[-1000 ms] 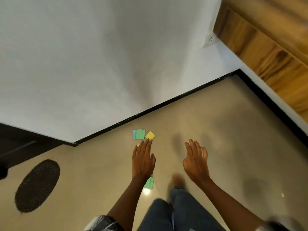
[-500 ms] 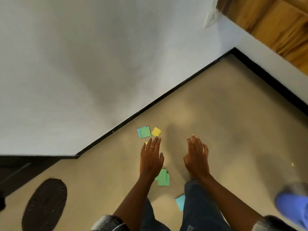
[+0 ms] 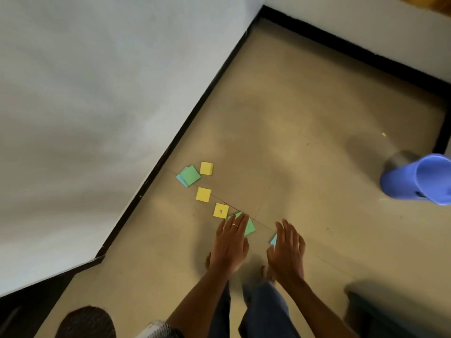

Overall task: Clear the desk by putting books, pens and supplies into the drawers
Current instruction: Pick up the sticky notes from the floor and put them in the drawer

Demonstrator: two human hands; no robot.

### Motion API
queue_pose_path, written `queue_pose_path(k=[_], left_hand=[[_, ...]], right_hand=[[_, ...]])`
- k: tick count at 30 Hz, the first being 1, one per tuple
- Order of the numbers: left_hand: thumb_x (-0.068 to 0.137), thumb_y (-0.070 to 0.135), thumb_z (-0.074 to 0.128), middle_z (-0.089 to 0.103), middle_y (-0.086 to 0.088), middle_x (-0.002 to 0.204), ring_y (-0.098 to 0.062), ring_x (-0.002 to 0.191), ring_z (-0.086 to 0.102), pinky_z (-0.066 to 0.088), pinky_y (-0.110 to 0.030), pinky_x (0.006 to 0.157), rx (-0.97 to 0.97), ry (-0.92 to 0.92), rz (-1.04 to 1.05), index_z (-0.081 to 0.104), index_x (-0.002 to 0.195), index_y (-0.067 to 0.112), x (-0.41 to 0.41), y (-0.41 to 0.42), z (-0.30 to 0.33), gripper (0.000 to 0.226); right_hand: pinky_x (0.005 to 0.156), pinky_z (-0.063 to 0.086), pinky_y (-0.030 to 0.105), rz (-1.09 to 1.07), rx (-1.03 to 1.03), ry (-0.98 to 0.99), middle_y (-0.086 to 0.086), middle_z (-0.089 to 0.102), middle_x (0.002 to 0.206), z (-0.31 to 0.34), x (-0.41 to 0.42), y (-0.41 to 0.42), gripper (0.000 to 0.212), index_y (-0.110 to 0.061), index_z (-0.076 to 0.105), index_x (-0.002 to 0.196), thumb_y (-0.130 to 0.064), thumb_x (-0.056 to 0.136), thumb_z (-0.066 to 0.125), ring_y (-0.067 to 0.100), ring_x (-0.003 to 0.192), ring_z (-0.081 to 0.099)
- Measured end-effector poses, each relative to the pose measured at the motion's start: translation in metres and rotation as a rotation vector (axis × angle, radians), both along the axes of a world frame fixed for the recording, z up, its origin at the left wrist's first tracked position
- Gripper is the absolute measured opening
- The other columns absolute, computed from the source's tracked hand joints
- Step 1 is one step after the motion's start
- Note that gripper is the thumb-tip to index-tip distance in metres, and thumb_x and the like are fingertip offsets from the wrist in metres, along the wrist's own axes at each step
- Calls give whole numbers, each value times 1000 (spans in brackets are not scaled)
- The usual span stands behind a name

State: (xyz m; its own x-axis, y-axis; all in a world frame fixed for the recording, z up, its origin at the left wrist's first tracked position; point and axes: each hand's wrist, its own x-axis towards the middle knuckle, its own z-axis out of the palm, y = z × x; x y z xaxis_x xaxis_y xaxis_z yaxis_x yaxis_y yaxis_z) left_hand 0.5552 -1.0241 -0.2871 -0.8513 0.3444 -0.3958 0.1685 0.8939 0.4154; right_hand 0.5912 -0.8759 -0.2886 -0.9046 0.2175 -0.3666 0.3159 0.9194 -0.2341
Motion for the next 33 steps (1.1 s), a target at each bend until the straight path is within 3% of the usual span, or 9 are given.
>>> queue_pose_path(k=[5, 9, 12, 16, 22, 27, 33], left_hand=[[91, 27, 53, 44, -5, 146, -24, 136, 39, 27, -41, 112, -25, -70, -37, 34, 144, 18, 37, 31, -56, 58], [96, 28, 42, 31, -2, 154, -18, 143, 25, 16, -36, 117, -38, -144, -49, 23, 149, 19, 56, 66, -126, 57], [97, 29, 38, 25, 0, 156, -16, 144, 20, 15, -36, 119, -57, -245, -95, 17, 150, 19, 72, 95, -198, 58], [97, 31, 40, 25, 0, 155, -16, 143, 22, 19, -37, 117, -91, -320, -140, 16, 150, 19, 94, 122, -277, 60], [97, 32, 41, 24, -1, 156, -17, 143, 22, 19, -36, 117, -100, -390, -214, 16, 150, 17, 113, 132, -363, 61], [97, 32, 41, 27, -1, 155, -17, 141, 26, 24, -34, 116, -137, -382, -222, 15, 150, 18, 106, 122, -409, 61], [97, 33, 41, 33, -1, 151, -16, 135, 36, 32, -33, 108, -153, -391, -251, 17, 150, 19, 98, 108, -428, 60]], right_hand=[[87, 50, 55, -70, -84, -129, 22, 61, 121, -63, 49, 28, 67, -1, 57, 116, -5, 54, 82, 39, 110, 60], [103, 37, 47, -197, -143, -204, 14, 49, 138, -150, 83, 61, 56, -8, 47, 130, -23, 80, 67, 31, 127, 46], [107, 30, 39, -251, -190, -331, 6, 43, 140, -220, 95, 94, 53, -13, 41, 135, -34, 88, 54, 23, 129, 39], [102, 32, 38, -256, -189, -438, 8, 45, 137, -301, 101, 135, 44, -12, 43, 132, -20, 90, 49, 25, 125, 42], [99, 36, 38, -261, -198, -463, 12, 48, 133, -413, 93, 163, 38, -9, 48, 129, -18, 92, 50, 29, 122, 45], [94, 40, 42, -200, -129, -464, 15, 42, 133, -476, 74, 161, 48, -7, 40, 132, -20, 89, 58, 32, 120, 43], [88, 45, 47, -206, 22, -494, 18, 35, 136, -516, 68, 150, 82, -9, 27, 138, -25, 75, 76, 34, 119, 39]])
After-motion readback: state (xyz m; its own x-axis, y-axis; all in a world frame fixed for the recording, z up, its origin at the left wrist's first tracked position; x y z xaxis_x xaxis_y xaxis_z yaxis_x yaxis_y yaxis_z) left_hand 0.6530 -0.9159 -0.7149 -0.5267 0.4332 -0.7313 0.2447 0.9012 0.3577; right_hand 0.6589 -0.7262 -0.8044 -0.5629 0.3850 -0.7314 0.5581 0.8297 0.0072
